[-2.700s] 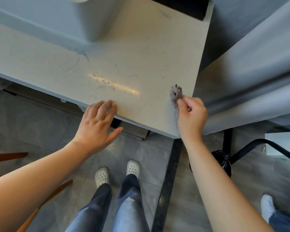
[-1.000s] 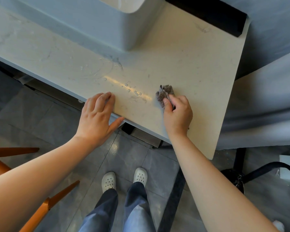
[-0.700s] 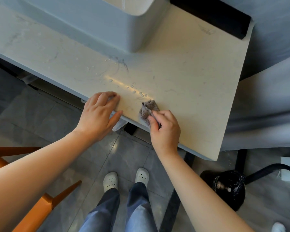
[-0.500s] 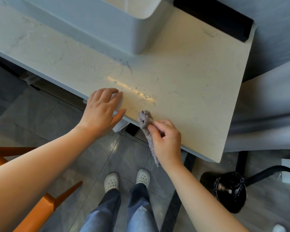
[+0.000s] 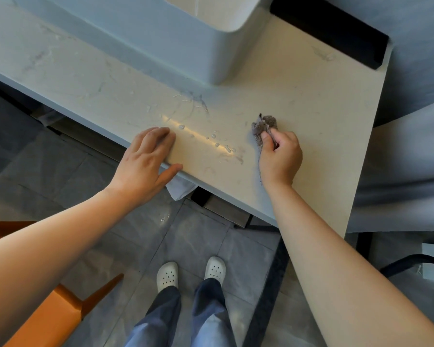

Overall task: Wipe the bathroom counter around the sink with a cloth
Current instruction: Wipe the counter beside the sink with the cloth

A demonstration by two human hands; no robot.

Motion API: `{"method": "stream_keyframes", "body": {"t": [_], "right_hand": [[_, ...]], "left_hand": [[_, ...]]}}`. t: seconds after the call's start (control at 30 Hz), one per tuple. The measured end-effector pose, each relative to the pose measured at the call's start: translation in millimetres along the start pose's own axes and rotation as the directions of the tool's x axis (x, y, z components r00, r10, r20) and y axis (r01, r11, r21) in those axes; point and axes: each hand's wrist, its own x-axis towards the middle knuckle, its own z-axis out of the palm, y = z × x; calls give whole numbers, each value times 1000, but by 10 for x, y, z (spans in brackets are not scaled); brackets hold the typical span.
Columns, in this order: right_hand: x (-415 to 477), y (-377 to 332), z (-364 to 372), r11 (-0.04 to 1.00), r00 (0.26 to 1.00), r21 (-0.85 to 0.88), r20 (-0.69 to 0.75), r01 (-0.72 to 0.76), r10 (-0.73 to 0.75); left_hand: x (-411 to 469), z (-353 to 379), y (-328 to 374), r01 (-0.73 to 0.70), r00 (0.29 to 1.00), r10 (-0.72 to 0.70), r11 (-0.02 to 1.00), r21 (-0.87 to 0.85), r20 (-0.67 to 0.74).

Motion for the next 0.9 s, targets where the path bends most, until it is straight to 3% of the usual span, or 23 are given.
{"method": "stream_keyframes", "body": {"t": [0.27, 0.47, 0.57, 0.67, 0.77, 0.9], "right_hand": [[-175, -145, 143, 987, 980, 34, 118, 159, -162], [-726, -233, 76, 952, 924, 107, 231, 288, -306], [-921, -262, -26, 945, 875, 162, 360, 284, -325], [-894, -354, -166, 955, 862, 266, 446, 128, -240], [-586, -452, -259, 950, 943, 311, 304, 38, -138], [-14, -475, -99, 977, 982, 186, 134, 107, -133]], "left_hand": [[-4, 40, -3, 4, 1000, -4, 1000, -7, -16], [0, 47, -1, 2, 1000, -3, 999, 40, 14], [-1, 26, -6, -1, 999, -1, 999, 51, 33], [2, -12, -37, -22, 998, 18, 998, 58, 61], [3, -28, -40, -16, 996, 11, 998, 59, 83], [4, -22, -33, -9, 995, 3, 998, 69, 99]]}}
